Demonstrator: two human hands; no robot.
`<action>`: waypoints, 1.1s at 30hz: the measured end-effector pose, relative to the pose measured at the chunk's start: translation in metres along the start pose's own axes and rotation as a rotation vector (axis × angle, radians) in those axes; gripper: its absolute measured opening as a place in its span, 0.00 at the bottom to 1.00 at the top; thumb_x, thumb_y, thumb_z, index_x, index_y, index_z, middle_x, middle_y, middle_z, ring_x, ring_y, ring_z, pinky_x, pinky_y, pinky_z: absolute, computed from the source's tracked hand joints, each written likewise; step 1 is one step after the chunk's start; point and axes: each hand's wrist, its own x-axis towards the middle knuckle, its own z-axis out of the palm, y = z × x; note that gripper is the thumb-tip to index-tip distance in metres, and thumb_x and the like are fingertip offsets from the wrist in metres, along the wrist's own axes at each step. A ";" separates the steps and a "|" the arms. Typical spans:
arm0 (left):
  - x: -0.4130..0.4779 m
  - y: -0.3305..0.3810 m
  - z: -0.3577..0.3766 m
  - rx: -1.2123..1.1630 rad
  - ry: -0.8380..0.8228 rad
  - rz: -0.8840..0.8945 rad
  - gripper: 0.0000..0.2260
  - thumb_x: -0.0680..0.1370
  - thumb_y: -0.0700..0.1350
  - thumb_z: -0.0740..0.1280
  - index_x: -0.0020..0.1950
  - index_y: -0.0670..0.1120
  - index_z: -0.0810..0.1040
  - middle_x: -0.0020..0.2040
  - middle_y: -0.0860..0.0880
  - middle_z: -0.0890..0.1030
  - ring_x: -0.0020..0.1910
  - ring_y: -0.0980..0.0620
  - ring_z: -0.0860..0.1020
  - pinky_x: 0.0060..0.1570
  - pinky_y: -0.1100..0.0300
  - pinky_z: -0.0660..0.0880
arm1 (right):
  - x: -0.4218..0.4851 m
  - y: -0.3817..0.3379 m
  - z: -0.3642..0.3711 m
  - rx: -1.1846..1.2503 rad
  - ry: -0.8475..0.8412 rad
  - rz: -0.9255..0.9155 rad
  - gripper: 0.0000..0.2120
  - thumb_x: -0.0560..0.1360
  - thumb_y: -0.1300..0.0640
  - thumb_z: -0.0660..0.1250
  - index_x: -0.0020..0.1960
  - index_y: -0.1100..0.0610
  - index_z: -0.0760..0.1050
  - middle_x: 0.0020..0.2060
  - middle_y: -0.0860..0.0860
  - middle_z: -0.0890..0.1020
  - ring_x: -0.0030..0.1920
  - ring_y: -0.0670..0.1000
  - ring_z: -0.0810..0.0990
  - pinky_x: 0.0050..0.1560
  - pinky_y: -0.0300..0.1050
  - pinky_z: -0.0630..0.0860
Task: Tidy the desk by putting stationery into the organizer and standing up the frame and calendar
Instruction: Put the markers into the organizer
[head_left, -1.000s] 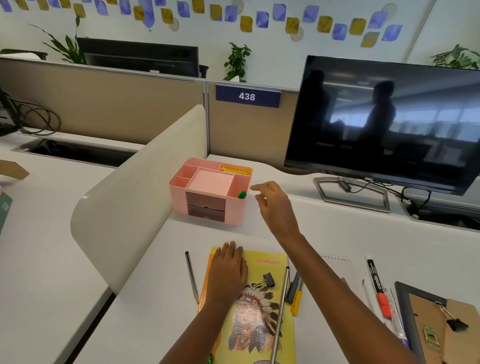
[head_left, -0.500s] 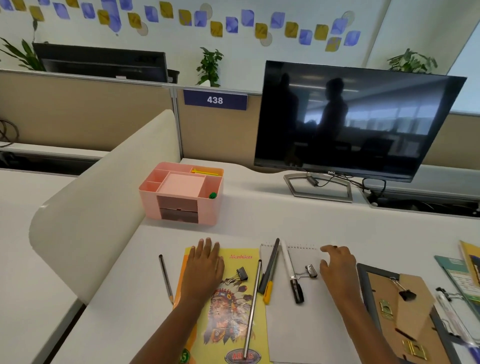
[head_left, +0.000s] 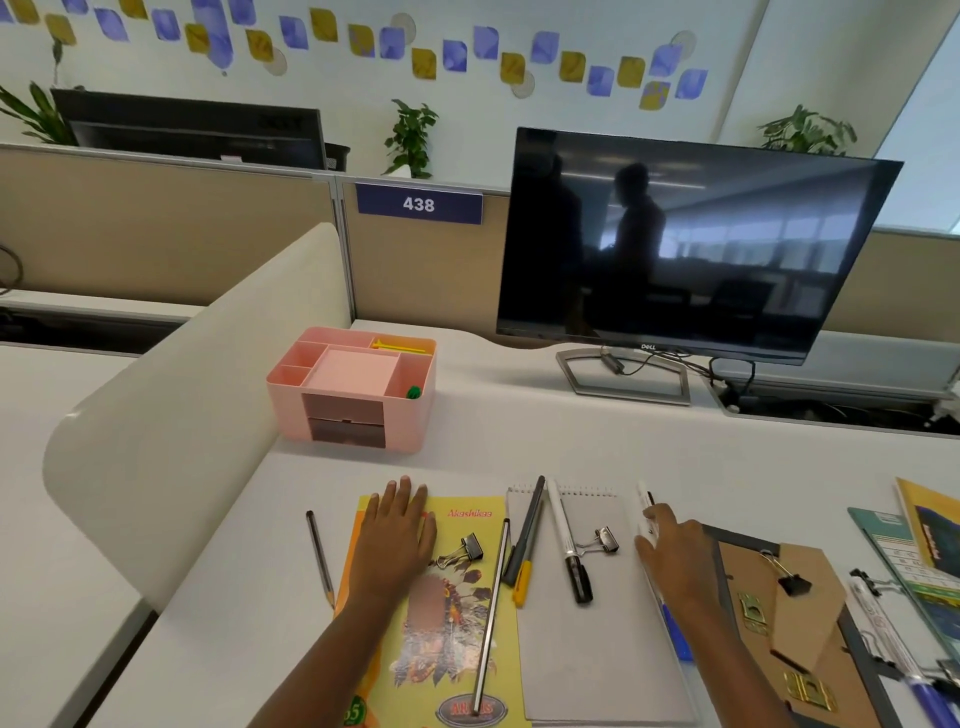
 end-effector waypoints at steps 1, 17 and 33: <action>0.000 0.000 -0.001 0.002 0.001 0.000 0.21 0.73 0.48 0.53 0.52 0.41 0.82 0.52 0.40 0.83 0.50 0.40 0.82 0.45 0.43 0.77 | 0.001 -0.001 -0.002 0.012 -0.012 0.004 0.19 0.73 0.58 0.65 0.62 0.61 0.68 0.51 0.67 0.74 0.52 0.65 0.74 0.49 0.52 0.75; 0.000 0.000 -0.003 -0.008 0.049 0.025 0.21 0.72 0.48 0.54 0.51 0.41 0.83 0.50 0.40 0.83 0.49 0.42 0.82 0.44 0.45 0.78 | 0.008 -0.048 -0.038 0.727 -0.036 -0.111 0.14 0.76 0.58 0.63 0.59 0.63 0.71 0.44 0.54 0.76 0.46 0.53 0.74 0.44 0.44 0.69; 0.000 -0.001 -0.002 -0.011 0.061 0.025 0.20 0.72 0.49 0.54 0.50 0.43 0.83 0.50 0.42 0.84 0.49 0.44 0.82 0.44 0.47 0.79 | -0.041 -0.130 0.015 1.310 -0.017 -0.345 0.21 0.71 0.39 0.62 0.54 0.54 0.68 0.40 0.43 0.83 0.42 0.38 0.82 0.42 0.30 0.78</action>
